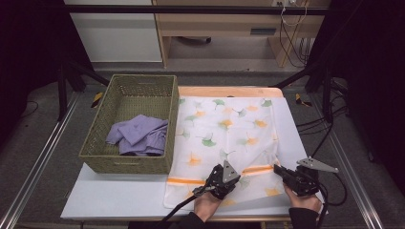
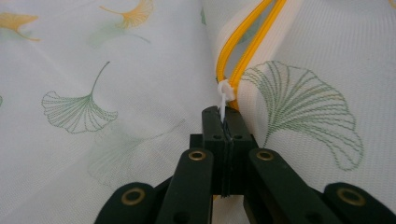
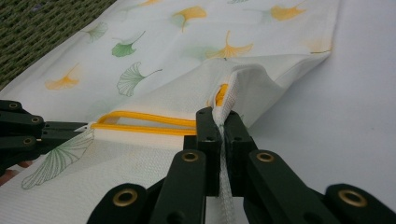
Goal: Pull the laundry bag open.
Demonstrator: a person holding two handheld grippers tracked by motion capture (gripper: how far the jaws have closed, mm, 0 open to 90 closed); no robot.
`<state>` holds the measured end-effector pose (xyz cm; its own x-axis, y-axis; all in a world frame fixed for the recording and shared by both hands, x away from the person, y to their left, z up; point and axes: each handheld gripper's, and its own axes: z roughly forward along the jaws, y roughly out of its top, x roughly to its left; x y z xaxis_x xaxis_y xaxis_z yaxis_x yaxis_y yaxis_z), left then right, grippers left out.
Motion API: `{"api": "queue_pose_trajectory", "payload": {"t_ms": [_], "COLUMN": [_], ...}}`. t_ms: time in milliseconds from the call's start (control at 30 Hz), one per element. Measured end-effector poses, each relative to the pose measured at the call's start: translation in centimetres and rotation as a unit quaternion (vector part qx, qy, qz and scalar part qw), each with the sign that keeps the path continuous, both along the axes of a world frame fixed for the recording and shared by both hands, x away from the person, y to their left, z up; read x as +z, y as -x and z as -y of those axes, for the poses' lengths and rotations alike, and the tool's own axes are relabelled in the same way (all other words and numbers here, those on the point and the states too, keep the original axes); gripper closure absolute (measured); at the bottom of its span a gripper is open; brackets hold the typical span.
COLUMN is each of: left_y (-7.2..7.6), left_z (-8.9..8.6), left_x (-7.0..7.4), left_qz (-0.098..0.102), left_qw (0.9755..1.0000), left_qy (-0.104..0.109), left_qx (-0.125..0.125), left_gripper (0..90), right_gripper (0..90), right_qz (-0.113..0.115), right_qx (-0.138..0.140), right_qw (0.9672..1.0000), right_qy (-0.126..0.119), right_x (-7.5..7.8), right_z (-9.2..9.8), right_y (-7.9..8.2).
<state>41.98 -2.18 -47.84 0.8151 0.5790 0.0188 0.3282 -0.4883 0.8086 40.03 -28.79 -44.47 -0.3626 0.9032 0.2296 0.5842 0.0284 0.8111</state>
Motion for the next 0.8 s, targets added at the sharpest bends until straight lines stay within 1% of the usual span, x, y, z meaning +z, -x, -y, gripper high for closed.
{"api": "queue_pose_trajectory", "payload": {"t_ms": [133,333,433,500,567,633,733,800], "left_y": [0.1,0.1,0.2,0.2,0.2,0.1,0.2,0.4], "left_z": [-0.5,-1.4,-2.0,-2.5,-2.7,-3.0,-3.3,-3.4], "left_x": [-0.1,-0.3,-0.2,-0.1,-0.1,0.0,0.0,0.0], "left_qz": [0.002,0.001,0.004,0.003,0.005,0.001,0.002,0.007], "left_qw": [1.0,0.9999,0.9999,0.9999,0.9998,0.9999,0.9999,0.9998], "left_qy": [-0.006,-0.009,-0.011,-0.013,-0.015,-0.011,-0.011,-0.016], "left_qx": [0.001,0.005,0.007,0.01,0.011,0.012,0.011,0.011], "left_gripper": [89.1,89.0,89.1,89.1,89.0,89.0,89.0,89.0], "right_gripper": [87.9,87.9,87.9,87.9,87.9,87.9,87.9,87.9], "right_qz": [0.0,0.001,-0.002,-0.004,-0.005,-0.004,-0.005,-0.004], "right_qx": [-0.002,-0.005,-0.005,-0.005,-0.006,-0.005,-0.004,-0.005], "right_qw": [1.0,1.0,1.0,1.0,1.0,1.0,1.0,1.0], "right_qy": [-0.003,0.003,0.001,0.005,0.006,0.005,0.003,0.006], "right_x": [0.0,-0.1,-0.1,-0.2,-0.2,-0.3,-0.3,-0.3], "right_z": [0.1,0.1,0.0,0.0,0.0,0.1,0.0,0.0], "right_y": [0.0,0.0,0.0,-0.1,-0.1,-0.1,-0.1,-0.1]}}
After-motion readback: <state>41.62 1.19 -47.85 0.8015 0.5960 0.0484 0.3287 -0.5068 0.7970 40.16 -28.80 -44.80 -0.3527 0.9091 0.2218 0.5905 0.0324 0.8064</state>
